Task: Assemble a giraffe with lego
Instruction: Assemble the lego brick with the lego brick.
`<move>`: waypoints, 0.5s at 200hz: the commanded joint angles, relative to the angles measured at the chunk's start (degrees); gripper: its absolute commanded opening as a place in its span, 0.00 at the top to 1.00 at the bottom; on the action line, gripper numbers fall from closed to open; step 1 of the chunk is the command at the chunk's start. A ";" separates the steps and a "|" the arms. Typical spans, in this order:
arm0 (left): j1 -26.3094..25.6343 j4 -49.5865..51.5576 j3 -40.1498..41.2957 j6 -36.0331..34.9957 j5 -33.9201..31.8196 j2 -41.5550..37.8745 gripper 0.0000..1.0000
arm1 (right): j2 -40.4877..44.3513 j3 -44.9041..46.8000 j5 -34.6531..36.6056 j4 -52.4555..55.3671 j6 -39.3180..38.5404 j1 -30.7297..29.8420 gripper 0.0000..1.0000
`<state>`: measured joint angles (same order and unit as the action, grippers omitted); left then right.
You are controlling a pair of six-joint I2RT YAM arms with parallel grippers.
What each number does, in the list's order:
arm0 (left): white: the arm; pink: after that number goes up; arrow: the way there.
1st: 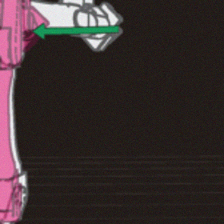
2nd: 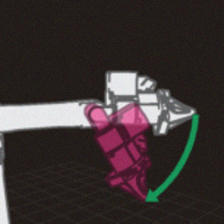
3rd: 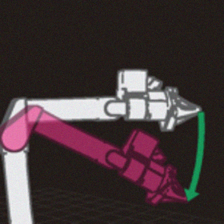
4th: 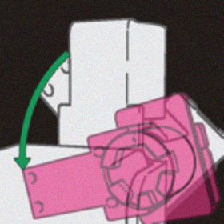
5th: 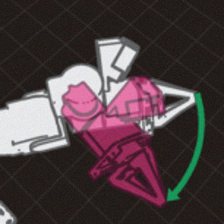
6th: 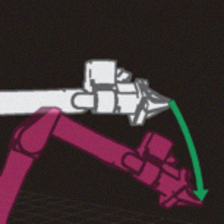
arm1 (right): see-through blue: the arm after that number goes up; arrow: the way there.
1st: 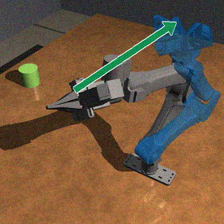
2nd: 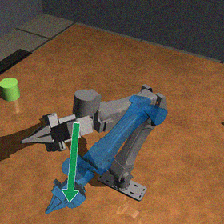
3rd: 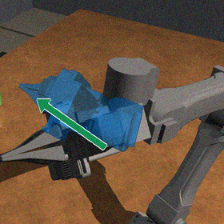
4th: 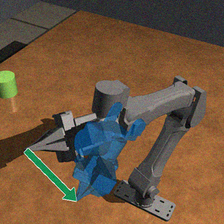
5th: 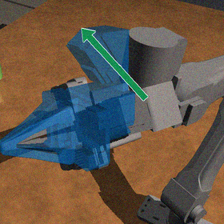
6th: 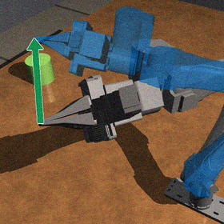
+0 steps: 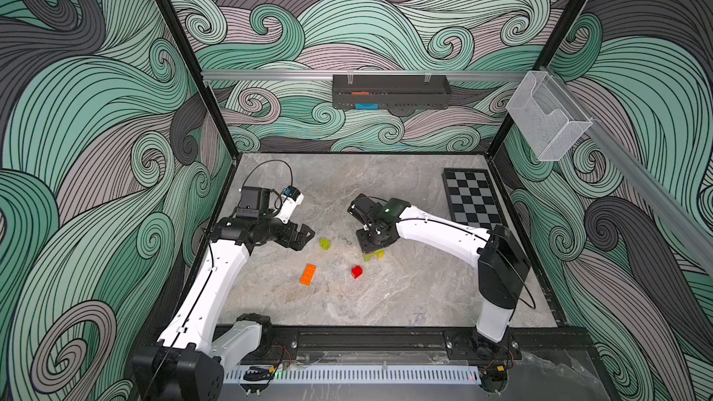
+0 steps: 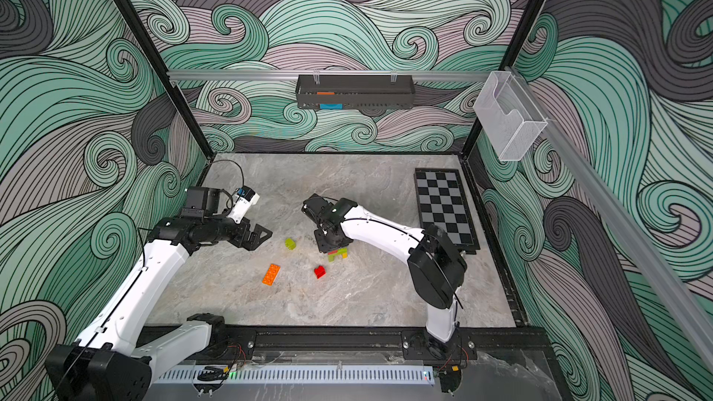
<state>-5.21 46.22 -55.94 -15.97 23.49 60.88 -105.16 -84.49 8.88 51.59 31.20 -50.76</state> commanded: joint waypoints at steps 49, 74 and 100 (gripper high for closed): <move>0.32 -0.72 0.26 -0.38 1.21 -0.59 0.01 | -1.39 -0.24 -0.01 -1.79 -0.09 0.03 0.75; 0.33 -0.69 0.17 -0.39 1.21 -0.59 0.01 | -1.38 1.14 0.44 -1.73 1.49 -0.03 0.75; 0.30 -0.69 0.25 -0.38 1.30 -0.59 0.02 | -0.84 3.52 1.82 -2.18 3.77 -1.07 0.76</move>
<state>-5.21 46.24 -55.94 -15.97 23.64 60.88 -105.45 -83.64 9.28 49.06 32.36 -50.98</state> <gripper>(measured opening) 0.987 0.348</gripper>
